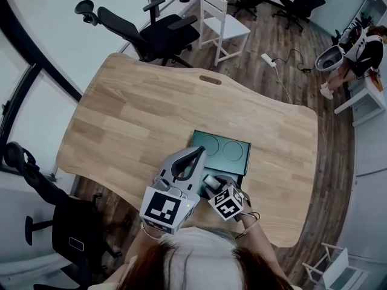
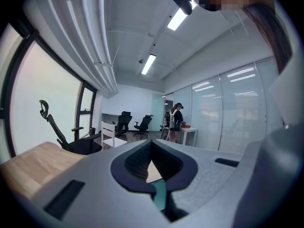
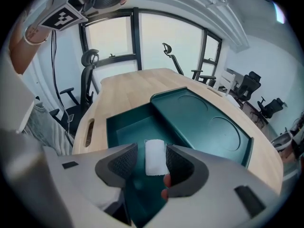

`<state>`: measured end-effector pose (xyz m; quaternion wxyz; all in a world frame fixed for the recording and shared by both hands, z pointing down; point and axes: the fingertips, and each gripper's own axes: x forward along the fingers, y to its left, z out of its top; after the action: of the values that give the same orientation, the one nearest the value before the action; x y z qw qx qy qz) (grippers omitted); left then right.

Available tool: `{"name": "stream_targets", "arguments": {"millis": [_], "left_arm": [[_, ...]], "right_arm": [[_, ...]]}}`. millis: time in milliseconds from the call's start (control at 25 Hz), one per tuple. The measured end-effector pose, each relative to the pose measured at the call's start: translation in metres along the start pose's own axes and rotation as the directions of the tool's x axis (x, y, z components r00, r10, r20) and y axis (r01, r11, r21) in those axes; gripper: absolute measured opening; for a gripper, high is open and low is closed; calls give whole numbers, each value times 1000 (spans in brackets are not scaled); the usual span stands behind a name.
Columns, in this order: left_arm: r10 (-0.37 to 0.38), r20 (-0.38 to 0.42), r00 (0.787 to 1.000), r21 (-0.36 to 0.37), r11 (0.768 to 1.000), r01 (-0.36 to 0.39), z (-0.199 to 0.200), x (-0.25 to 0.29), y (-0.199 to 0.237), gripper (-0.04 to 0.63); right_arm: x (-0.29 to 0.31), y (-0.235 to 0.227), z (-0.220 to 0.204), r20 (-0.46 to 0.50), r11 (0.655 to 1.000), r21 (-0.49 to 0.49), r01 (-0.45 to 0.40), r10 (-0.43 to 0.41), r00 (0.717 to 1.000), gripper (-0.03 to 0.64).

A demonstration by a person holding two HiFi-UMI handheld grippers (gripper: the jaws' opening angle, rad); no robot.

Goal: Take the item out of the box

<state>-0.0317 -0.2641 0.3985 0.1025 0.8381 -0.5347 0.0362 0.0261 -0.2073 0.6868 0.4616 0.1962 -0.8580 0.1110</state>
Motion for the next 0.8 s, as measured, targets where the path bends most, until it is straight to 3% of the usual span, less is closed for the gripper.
{"name": "stream_targets", "arguments": {"millis": [800], "left_arm": [[0, -30, 1000, 27, 1000, 1, -6, 15, 4, 5]], "right_arm": [[41, -6, -19, -126, 998, -32, -50, 46, 991, 230]]}}
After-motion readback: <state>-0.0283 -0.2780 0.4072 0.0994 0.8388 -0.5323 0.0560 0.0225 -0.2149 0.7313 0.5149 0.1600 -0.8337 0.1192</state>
